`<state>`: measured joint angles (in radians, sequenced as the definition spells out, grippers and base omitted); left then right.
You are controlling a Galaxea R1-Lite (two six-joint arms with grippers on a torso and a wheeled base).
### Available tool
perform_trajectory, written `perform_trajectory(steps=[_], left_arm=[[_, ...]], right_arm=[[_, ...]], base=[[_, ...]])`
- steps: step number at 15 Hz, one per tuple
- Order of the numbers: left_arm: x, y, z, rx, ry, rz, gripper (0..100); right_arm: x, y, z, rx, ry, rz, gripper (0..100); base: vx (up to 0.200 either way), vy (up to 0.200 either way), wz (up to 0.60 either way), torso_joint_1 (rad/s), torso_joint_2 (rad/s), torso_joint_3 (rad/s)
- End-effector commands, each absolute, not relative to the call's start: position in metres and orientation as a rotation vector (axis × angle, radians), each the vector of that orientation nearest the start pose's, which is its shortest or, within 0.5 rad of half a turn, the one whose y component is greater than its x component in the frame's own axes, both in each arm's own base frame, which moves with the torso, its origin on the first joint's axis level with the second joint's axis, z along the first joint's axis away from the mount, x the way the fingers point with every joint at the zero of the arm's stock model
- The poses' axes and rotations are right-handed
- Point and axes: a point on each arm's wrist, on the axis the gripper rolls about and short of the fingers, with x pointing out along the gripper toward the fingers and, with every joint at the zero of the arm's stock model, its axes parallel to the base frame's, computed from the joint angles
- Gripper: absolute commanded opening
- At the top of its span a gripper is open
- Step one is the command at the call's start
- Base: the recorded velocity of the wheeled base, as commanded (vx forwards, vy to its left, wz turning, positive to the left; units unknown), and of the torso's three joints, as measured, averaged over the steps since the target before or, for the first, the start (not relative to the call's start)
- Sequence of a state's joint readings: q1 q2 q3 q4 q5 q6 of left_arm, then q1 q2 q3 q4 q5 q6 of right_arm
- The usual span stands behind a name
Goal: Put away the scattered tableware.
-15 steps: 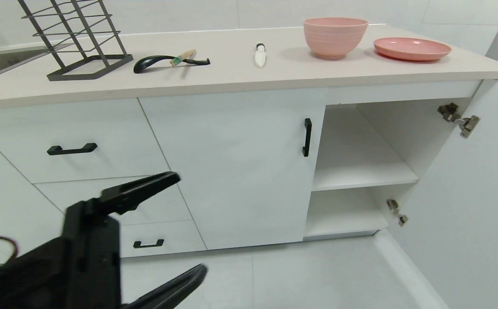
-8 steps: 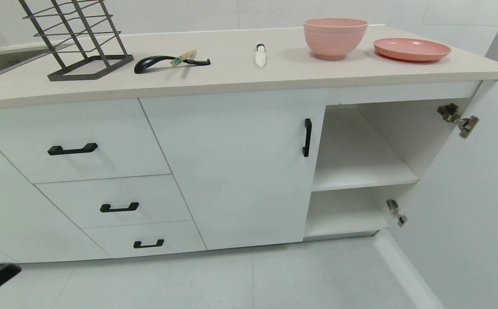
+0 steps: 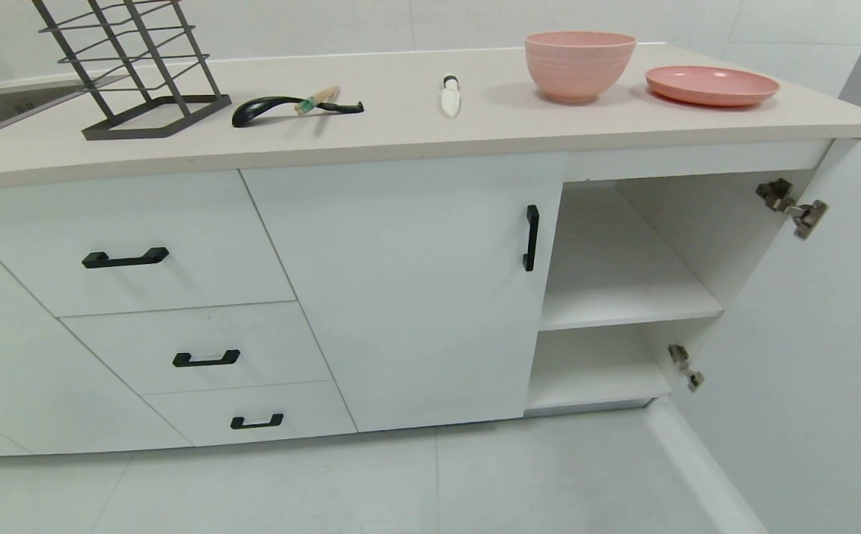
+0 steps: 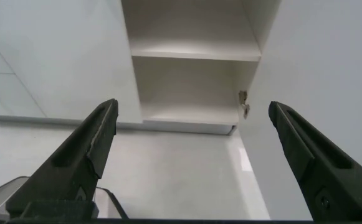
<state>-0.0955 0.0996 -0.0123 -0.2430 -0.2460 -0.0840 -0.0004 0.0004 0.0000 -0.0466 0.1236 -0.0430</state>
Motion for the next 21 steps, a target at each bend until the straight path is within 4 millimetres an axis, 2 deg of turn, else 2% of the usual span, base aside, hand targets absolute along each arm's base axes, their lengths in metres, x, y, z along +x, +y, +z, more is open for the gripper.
perform_trajectory(steps=[1,2,3,5,17,21], left_arm=[[-0.025,-0.005,0.091,-0.004,-0.142,-0.208,100],[-0.023,-0.004,0.082,0.045,-0.060,-0.161,100],[-0.023,-0.001,0.079,0.064,-0.034,-0.043,100],[-0.023,0.001,0.078,0.057,-0.019,0.037,100],[-0.023,0.000,0.075,0.014,0.000,0.009,100],[-0.023,0.000,0.075,0.021,0.002,0.017,100]], right_arm=[[-0.023,0.003,0.081,-0.043,-0.051,0.120,100],[-0.023,0.003,0.081,-0.037,-0.051,0.119,100],[-0.023,0.003,0.081,-0.034,-0.052,0.113,100],[-0.023,0.001,0.081,-0.020,-0.051,0.049,100],[-0.023,0.001,0.075,-0.040,0.004,0.032,100],[-0.023,0.001,0.075,-0.023,0.004,0.029,100]], base=[[0.000,0.000,0.00,0.000,0.00,0.000],[0.000,0.000,0.00,0.000,0.00,0.000],[0.000,0.000,0.00,0.000,0.00,0.000],[0.000,0.000,0.00,0.000,0.00,0.000],[0.000,0.000,0.00,0.000,0.00,0.000],[0.000,-0.150,0.00,0.002,0.00,0.003]])
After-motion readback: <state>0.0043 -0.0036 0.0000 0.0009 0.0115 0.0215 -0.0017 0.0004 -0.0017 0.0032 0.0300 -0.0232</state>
